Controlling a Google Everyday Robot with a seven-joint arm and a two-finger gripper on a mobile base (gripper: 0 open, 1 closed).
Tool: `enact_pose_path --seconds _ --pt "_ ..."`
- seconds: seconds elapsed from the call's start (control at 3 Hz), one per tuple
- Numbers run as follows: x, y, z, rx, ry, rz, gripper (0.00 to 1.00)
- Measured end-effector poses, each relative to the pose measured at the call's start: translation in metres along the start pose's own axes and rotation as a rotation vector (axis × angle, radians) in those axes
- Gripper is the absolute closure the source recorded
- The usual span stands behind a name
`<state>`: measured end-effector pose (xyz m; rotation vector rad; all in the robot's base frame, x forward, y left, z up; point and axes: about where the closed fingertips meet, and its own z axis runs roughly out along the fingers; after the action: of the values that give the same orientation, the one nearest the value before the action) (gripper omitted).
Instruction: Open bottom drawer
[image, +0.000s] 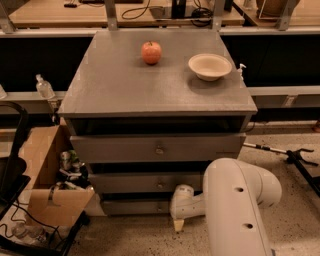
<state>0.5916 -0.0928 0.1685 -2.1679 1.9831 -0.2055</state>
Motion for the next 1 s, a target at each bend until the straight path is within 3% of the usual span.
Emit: enact_pose_path --seconds 1.0 --pt "-0.0003 0.0027 0.0005 -0.005 0.0 -0.001 0.89"
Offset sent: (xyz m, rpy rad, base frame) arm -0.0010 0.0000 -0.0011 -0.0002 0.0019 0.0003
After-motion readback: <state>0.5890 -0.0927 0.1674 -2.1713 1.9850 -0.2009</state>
